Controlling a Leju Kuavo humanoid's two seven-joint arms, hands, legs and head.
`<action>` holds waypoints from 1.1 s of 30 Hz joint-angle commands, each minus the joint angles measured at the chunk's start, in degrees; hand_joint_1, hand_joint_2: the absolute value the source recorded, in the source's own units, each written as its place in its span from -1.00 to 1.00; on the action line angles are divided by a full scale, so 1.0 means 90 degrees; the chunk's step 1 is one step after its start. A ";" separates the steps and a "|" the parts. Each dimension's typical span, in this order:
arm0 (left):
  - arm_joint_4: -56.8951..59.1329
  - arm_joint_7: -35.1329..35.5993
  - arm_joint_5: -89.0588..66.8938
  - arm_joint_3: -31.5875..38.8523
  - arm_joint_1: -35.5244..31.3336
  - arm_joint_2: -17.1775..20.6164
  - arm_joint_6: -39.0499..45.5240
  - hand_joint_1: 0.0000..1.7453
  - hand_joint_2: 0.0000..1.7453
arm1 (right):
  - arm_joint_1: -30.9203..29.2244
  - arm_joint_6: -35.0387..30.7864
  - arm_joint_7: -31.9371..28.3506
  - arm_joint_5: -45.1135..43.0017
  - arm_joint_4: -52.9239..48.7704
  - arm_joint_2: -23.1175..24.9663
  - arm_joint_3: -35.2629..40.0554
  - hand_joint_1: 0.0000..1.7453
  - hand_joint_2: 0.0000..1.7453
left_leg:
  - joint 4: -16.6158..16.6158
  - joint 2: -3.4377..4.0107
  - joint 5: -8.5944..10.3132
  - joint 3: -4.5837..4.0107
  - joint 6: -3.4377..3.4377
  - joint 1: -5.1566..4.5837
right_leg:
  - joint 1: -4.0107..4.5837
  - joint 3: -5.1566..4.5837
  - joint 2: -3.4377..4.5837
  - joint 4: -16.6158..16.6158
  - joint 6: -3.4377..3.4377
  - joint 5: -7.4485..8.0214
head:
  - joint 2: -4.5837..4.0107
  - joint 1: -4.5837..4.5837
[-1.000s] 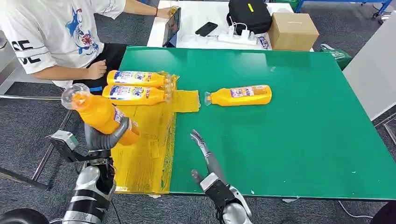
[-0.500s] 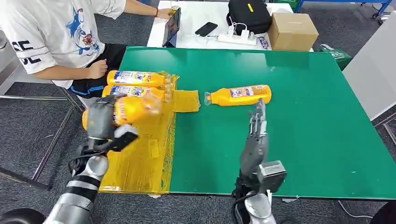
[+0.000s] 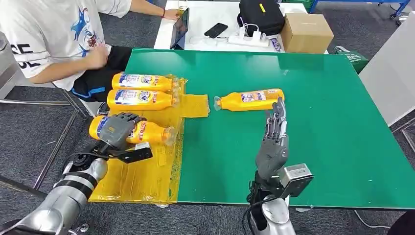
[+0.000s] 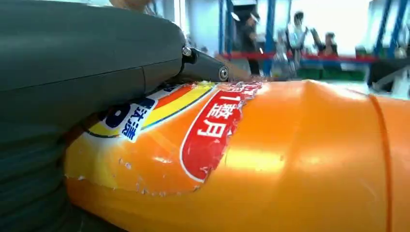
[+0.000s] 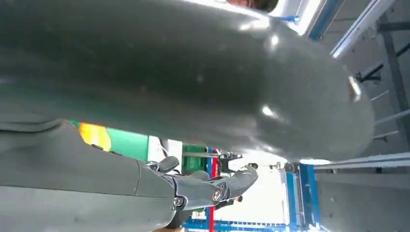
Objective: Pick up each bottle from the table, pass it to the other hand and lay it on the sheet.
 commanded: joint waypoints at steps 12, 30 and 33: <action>0.1422 -0.0101 0.0446 -0.0427 -0.0717 0.0139 -0.0801 1.00 1.00 | -0.0420 0.0358 0.0252 0.0010 0.1328 0.0019 0.0011 -1.00 -1.00 | 0.0000 0.0008 -0.0012 0.0035 -0.0004 0.0010 | 0.0011 0.0037 0.0000 -0.0005 -0.0009 -0.0008 | 0.0000 0.0002; 0.1417 -0.0183 0.0633 -0.0365 -0.0645 0.0125 -0.0971 1.00 1.00 | -0.0456 0.0387 0.0338 0.0005 0.1435 0.0033 0.0003 -1.00 -1.00 | 0.0002 0.0001 -0.0007 0.0017 -0.0002 0.0007 | 0.0008 0.0019 -0.0004 -0.0001 -0.0005 -0.0005 | 0.0000 0.0000; 0.1395 -0.0262 0.0655 -0.0407 -0.0468 0.0114 -0.0967 1.00 1.00 | -0.0520 0.0386 0.0368 -0.0007 0.1595 0.0061 -0.0013 -1.00 -1.00 | -0.0001 0.0007 -0.0010 0.0030 -0.0003 0.0007 | 0.0008 0.0031 0.0000 -0.0004 -0.0008 -0.0007 | 0.0000 0.0000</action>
